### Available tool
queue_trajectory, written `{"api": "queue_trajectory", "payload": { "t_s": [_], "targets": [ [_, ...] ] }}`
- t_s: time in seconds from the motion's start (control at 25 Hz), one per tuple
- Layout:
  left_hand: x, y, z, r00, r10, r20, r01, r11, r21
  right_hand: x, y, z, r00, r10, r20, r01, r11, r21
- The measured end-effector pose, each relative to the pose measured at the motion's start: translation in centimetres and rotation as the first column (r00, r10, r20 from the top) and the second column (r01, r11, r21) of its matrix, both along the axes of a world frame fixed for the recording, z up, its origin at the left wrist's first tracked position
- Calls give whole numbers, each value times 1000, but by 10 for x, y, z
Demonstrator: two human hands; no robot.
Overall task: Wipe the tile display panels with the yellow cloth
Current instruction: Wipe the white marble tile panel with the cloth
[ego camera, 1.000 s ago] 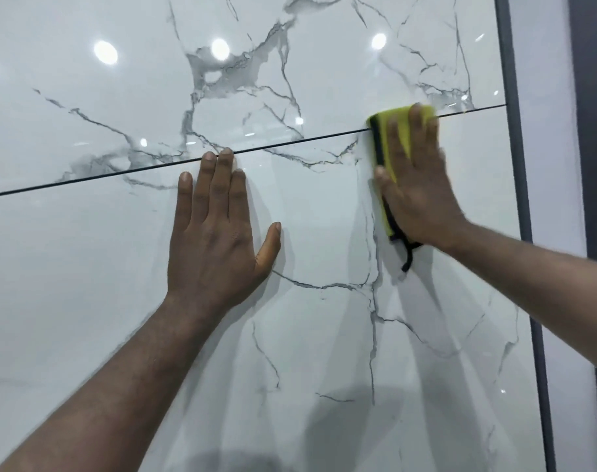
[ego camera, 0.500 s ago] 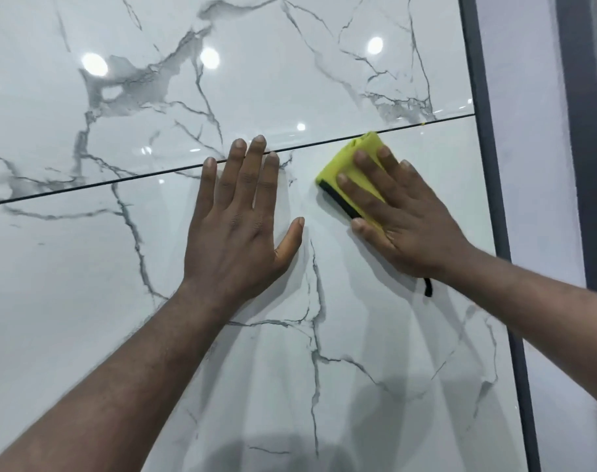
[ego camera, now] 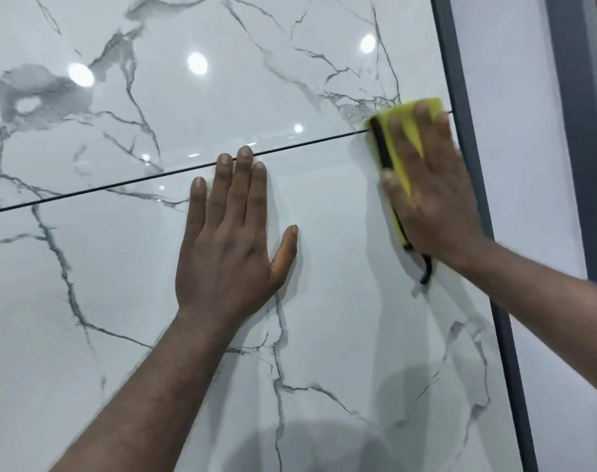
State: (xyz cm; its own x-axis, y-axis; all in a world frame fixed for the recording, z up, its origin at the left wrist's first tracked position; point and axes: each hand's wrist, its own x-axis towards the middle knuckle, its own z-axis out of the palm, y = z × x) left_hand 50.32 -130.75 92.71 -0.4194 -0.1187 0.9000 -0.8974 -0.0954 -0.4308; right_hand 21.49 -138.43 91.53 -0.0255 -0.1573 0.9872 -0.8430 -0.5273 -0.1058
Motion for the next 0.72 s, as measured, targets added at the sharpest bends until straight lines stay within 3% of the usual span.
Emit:
{"api": "queue_trajectory", "payload": {
  "t_s": [0.04, 0.08, 0.16, 0.2, 0.24, 0.28, 0.36, 0.44, 0.52, 0.64, 0.72],
  "targets": [
    [-1, 0, -1, 1000, 1, 0, -1, 1000, -2, 5, 3, 11, 992, 26, 122, -34, 998, 61],
    [-2, -1, -1, 1000, 0, -2, 0, 1000, -1, 11, 6, 12, 991, 14, 132, -22, 998, 65],
    [-2, -1, -2, 1000, -1, -5, 1, 1000, -1, 20, 3, -15, 989, -36, -146, 27, 998, -60],
    [-1, 0, -3, 1000, 4, -4, -4, 1000, -3, 16, 3, -28, 940, -84, -330, 38, 989, -143],
    [-1, 0, -3, 1000, 9, -2, -9, 1000, -2, 7, 0, -29, 900, -129, -417, 39, 976, -216],
    [-1, 0, -4, 1000, 11, 0, -11, 1000, -2, -2, -3, -20, 905, -141, -402, 45, 970, -238],
    [-1, -1, -4, 1000, 6, 1, -6, 1000, 5, -10, -7, 4, 983, -80, -168, 59, 990, -127],
    [0, -1, -3, 1000, 16, 3, -16, 1000, 12, -12, -7, 8, 998, -7, 66, 7, 1000, -4],
    [0, 0, -3, 1000, 18, 5, -18, 1000, 16, -3, -3, -16, 992, -29, 121, 25, 999, 34],
    [-1, 1, -5, 1000, 17, 2, -17, 1000, 20, 13, 6, -44, 989, -33, -143, 28, 999, -34],
    [-1, 2, -4, 1000, 13, 9, -13, 999, 37, 3, 1, -17, 949, -86, -302, 49, 991, -128]
  ]
}}
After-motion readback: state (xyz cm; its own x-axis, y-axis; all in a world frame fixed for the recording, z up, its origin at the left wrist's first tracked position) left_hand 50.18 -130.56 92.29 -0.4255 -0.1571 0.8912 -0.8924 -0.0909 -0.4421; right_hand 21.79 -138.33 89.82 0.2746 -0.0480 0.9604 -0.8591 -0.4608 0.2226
